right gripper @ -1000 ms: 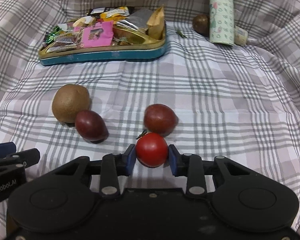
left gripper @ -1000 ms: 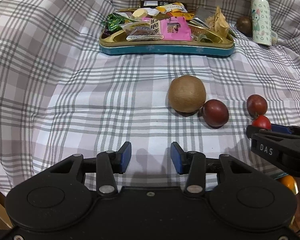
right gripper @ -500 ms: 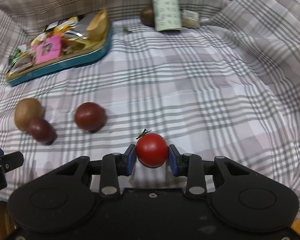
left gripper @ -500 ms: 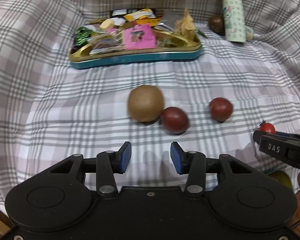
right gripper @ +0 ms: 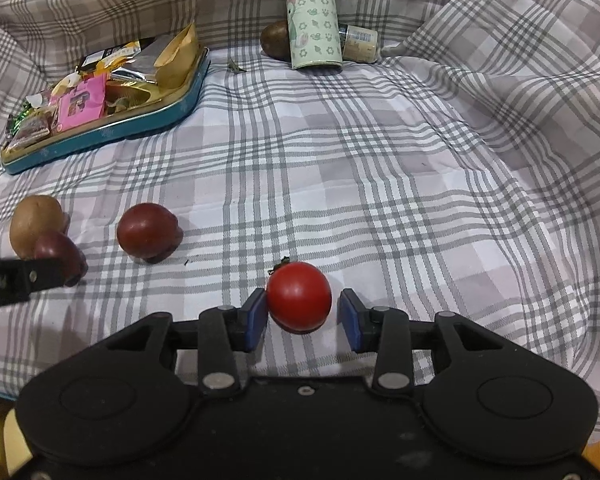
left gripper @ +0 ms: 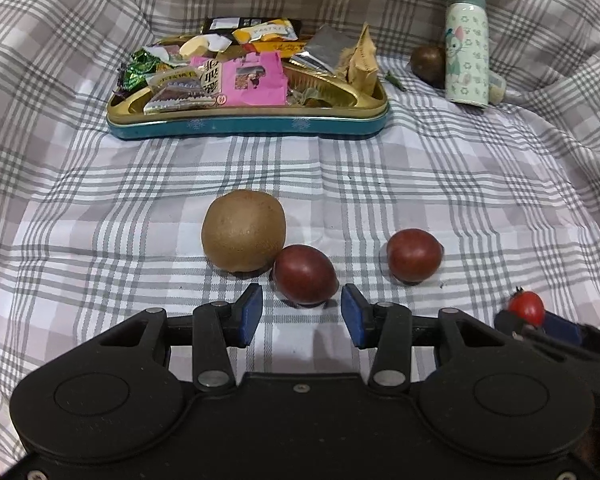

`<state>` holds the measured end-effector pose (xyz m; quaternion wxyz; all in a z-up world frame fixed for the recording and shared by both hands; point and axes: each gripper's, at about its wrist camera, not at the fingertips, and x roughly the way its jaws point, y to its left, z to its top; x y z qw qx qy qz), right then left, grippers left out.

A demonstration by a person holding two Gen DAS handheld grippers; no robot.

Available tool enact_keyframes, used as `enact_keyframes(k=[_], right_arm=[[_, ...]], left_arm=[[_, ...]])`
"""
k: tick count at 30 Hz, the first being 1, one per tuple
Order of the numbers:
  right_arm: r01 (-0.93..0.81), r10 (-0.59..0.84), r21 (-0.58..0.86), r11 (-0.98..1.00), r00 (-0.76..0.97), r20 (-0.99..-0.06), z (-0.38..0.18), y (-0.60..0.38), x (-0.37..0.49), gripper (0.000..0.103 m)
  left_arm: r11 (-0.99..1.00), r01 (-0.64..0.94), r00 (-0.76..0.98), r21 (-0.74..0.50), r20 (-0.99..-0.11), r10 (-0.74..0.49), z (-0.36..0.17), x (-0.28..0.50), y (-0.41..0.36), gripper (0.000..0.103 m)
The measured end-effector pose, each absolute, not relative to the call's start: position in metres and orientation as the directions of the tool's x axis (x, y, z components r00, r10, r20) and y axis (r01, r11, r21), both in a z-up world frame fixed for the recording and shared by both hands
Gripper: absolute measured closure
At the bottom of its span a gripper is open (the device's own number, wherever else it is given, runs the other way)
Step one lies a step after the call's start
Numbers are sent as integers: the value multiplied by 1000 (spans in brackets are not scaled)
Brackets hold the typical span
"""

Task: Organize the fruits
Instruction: 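Grasp a dark red passion fruit with the left gripper while the right gripper holds the tomato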

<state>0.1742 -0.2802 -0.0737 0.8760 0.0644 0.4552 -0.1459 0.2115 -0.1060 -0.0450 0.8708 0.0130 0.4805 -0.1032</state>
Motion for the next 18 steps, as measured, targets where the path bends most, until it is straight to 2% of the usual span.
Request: enact_keyframes(k=[18], right_arm=[[301,-240,-70,951,579,-779,-80,-272,170,55]], left_arm=[[989,138,526,-52,-842,-118,-65,226,-118,50]])
